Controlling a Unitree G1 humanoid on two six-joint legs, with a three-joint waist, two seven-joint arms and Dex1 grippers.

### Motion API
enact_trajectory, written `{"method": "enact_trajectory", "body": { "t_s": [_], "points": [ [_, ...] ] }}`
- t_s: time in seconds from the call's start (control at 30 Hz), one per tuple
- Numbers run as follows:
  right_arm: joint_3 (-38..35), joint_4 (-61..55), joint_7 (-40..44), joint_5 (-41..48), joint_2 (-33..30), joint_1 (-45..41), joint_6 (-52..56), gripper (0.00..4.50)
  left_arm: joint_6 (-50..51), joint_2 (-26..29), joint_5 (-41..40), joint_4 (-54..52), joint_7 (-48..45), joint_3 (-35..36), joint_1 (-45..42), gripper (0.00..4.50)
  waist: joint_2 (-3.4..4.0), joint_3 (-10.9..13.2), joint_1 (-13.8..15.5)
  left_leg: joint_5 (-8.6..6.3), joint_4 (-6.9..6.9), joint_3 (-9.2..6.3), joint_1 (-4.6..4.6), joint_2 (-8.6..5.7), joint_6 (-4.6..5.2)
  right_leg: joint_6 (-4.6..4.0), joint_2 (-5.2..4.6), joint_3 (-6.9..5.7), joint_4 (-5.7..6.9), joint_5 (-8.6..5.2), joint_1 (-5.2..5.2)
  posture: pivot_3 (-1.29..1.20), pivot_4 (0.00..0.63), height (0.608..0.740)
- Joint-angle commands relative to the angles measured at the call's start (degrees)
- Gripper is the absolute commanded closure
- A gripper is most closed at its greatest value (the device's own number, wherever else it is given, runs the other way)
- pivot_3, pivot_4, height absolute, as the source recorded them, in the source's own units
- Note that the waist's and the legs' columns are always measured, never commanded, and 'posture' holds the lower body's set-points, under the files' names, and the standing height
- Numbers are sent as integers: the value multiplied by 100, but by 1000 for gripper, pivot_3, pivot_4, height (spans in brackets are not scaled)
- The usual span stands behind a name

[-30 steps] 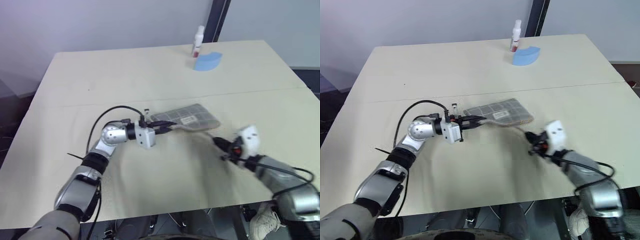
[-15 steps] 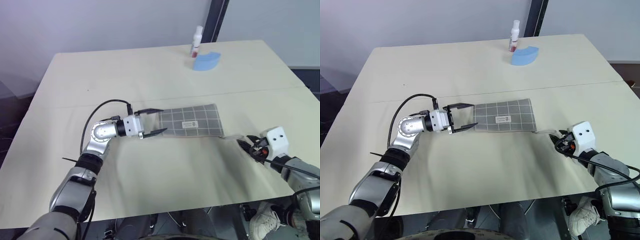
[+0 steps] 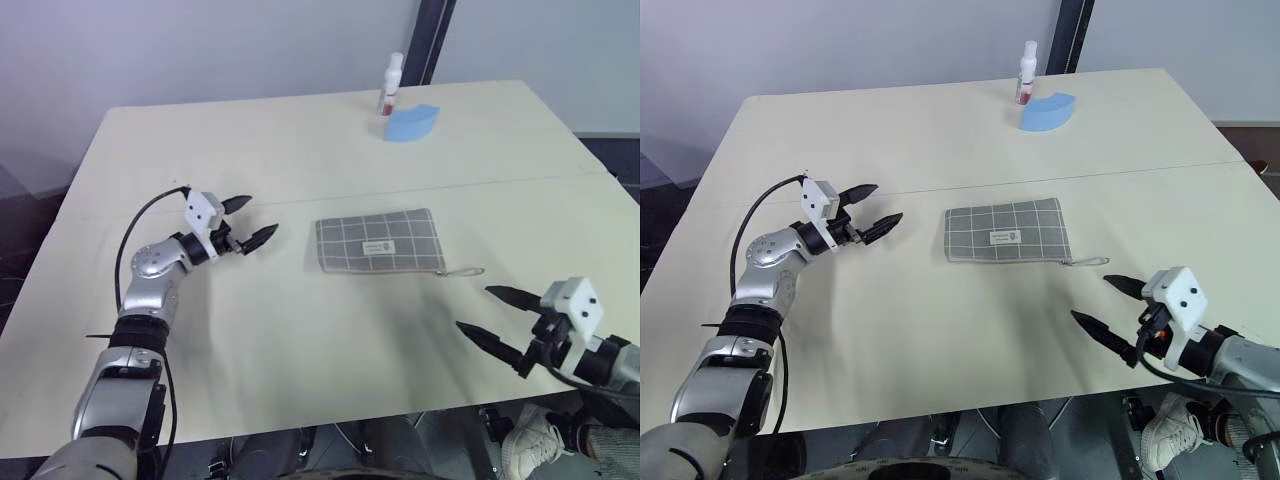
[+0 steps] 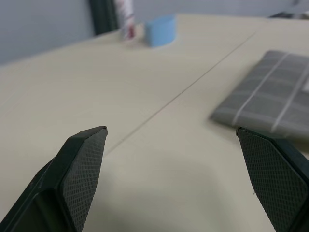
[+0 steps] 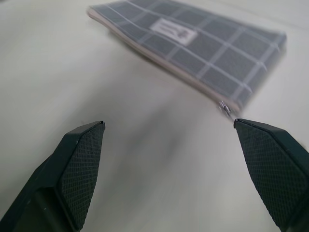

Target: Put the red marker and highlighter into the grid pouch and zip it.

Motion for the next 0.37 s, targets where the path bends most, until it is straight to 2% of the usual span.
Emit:
{"method": "enact_trajectory", "body": {
  "t_s": [0.03, 0.37],
  "points": [
    [334, 99, -218, -571, 101, -305, -569, 56, 196, 102, -115, -91, -57, 295, -47, 0, 0, 1, -1, 0, 2, 1, 0, 0, 0, 0, 0, 0, 0, 0, -1, 0, 150, 739],
    [1132, -77, -364, -715, 382, -294, -557, 56, -93, 94, 159, 341, 179, 548, -346, 0, 0, 0, 13, 15, -8, -1, -3, -3, -29, -1, -4, -1, -6, 0, -4, 0, 150, 739]
  ]
}}
